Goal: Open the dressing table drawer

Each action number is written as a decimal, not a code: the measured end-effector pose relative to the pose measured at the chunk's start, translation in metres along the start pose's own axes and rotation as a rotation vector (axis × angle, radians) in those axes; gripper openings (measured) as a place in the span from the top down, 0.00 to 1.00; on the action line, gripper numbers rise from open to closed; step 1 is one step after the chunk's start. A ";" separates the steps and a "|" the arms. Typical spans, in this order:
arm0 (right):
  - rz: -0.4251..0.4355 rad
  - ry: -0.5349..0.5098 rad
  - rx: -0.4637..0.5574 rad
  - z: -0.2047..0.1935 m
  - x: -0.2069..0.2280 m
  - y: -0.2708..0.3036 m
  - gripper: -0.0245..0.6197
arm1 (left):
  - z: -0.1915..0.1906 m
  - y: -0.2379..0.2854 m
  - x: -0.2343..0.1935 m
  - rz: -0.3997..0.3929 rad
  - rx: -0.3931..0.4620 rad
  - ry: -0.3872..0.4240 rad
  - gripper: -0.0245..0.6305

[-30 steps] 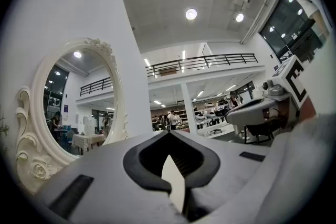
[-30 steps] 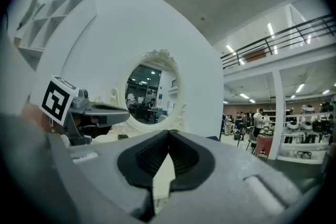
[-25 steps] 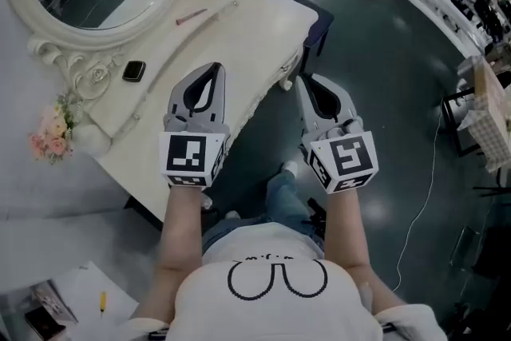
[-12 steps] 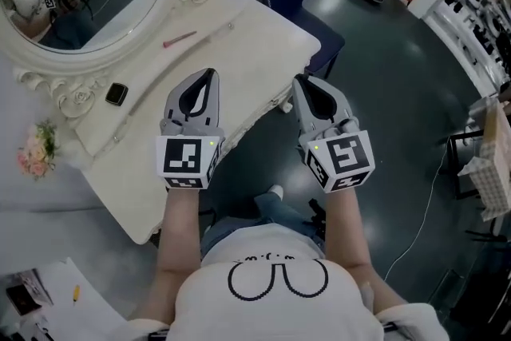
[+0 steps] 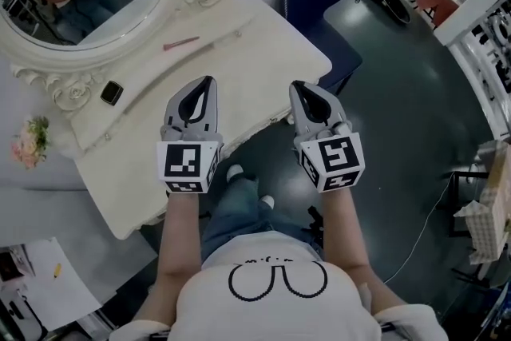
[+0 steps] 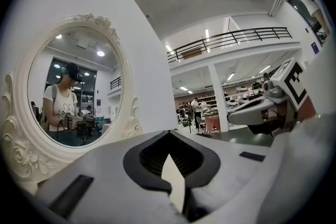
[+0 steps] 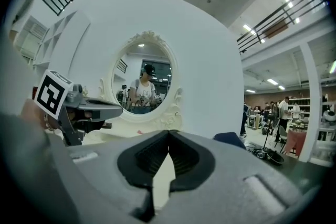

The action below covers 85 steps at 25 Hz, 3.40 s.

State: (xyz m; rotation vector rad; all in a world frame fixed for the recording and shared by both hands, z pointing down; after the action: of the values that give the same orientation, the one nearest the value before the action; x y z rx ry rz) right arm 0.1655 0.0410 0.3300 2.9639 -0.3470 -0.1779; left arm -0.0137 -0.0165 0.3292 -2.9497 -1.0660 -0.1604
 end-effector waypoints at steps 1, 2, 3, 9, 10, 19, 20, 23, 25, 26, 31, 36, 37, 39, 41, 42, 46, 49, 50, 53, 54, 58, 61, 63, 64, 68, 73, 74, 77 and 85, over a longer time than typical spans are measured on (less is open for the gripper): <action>-0.004 0.000 -0.014 -0.004 0.004 0.009 0.96 | -0.003 0.006 -0.004 0.009 -0.005 -0.002 0.97; -0.011 -0.006 -0.030 -0.008 0.007 0.019 0.96 | -0.005 0.012 -0.008 0.017 -0.010 -0.005 0.97; -0.018 -0.018 -0.045 -0.011 0.010 0.029 0.96 | -0.008 0.018 -0.013 0.025 -0.014 -0.008 0.96; 0.006 -0.023 -0.104 -0.024 0.031 0.098 0.96 | -0.022 0.066 -0.047 0.055 -0.039 -0.033 0.96; 0.018 -0.016 -0.116 -0.025 0.034 0.113 0.92 | -0.024 0.075 -0.055 0.061 -0.043 -0.036 0.96; 0.142 0.048 -0.327 -0.060 0.043 0.227 0.54 | -0.045 0.136 -0.129 0.132 -0.070 -0.099 0.96; 0.151 0.049 -0.345 -0.065 0.043 0.236 0.54 | -0.047 0.140 -0.134 0.134 -0.074 -0.107 0.96; 0.176 0.033 -0.385 -0.079 0.042 0.263 0.56 | -0.057 0.150 -0.144 0.137 -0.092 -0.122 0.96; 0.197 0.032 -0.409 -0.091 0.040 0.283 0.59 | -0.063 0.155 -0.148 0.137 -0.103 -0.128 0.97; 0.204 0.035 -0.418 -0.097 0.040 0.293 0.63 | -0.066 0.156 -0.150 0.137 -0.108 -0.131 0.97; 0.217 0.065 -0.493 -0.141 0.040 0.332 0.75 | -0.081 0.160 -0.152 0.143 -0.142 -0.142 0.96; 0.214 0.080 -0.553 -0.169 0.043 0.365 0.75 | -0.088 0.162 -0.155 0.150 -0.154 -0.142 0.96; 0.215 0.075 -0.568 -0.172 0.043 0.370 0.76 | -0.089 0.161 -0.155 0.154 -0.158 -0.143 0.97; 0.220 0.060 -0.591 -0.176 0.042 0.378 0.76 | -0.092 0.159 -0.156 0.166 -0.166 -0.148 0.96; 0.224 0.033 -0.598 -0.178 0.040 0.385 0.76 | -0.094 0.156 -0.156 0.176 -0.175 -0.153 0.97; 0.227 0.014 -0.598 -0.178 0.040 0.387 0.78 | -0.094 0.155 -0.156 0.181 -0.180 -0.153 0.96; 0.253 -0.027 -0.605 -0.178 0.038 0.391 0.81 | -0.095 0.150 -0.156 0.203 -0.188 -0.158 0.96; 0.258 -0.021 -0.616 -0.177 0.039 0.390 0.81 | -0.094 0.149 -0.156 0.218 -0.190 -0.163 0.97; 0.258 -0.019 -0.618 -0.177 0.039 0.389 0.81 | -0.093 0.150 -0.156 0.224 -0.189 -0.164 0.96; 0.270 -0.015 -0.619 -0.179 0.040 0.383 0.81 | -0.091 0.151 -0.153 0.237 -0.184 -0.166 0.96; 0.274 -0.015 -0.623 -0.179 0.041 0.381 0.81 | -0.091 0.152 -0.152 0.240 -0.183 -0.166 0.96; 0.282 -0.015 -0.641 -0.184 0.044 0.370 0.81 | -0.088 0.154 -0.144 0.246 -0.179 -0.169 0.96; 0.288 -0.022 -0.650 -0.184 0.045 0.363 0.81 | -0.086 0.155 -0.142 0.264 -0.174 -0.179 0.96; 0.286 -0.020 -0.655 -0.184 0.046 0.357 0.81 | -0.084 0.154 -0.140 0.281 -0.168 -0.184 0.96; 0.286 -0.019 -0.657 -0.185 0.047 0.354 0.81 | -0.083 0.154 -0.138 0.286 -0.166 -0.186 0.96; 0.303 -0.013 -0.662 -0.186 0.048 0.345 0.81 | -0.082 0.153 -0.134 0.302 -0.159 -0.193 0.96; 0.310 0.003 -0.675 -0.189 0.049 0.333 0.81 | -0.080 0.150 -0.130 0.319 -0.149 -0.196 0.96; 0.310 0.005 -0.676 -0.189 0.050 0.330 0.81 | -0.079 0.149 -0.129 0.319 -0.147 -0.195 0.96; 0.310 0.009 -0.677 -0.191 0.049 0.324 0.81 | -0.077 0.144 -0.124 0.323 -0.145 -0.189 0.96; 0.304 0.017 -0.684 -0.193 0.050 0.312 0.81 | -0.071 0.137 -0.116 0.320 -0.139 -0.174 0.96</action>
State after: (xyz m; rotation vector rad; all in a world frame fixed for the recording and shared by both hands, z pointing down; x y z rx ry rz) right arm 0.1715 -0.2448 0.5656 2.2099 -0.5889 -0.1869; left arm -0.0217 -0.1983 0.3937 -3.2582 -0.5988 0.0251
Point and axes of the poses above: the fingertips, and each gripper's own axes: y forward along the fingers, x to its right, z out of its top, the point moved 5 cm from there along -y, backward along the fingers, and after that the axes turned 1 degree about y, right-handed, at the moved point
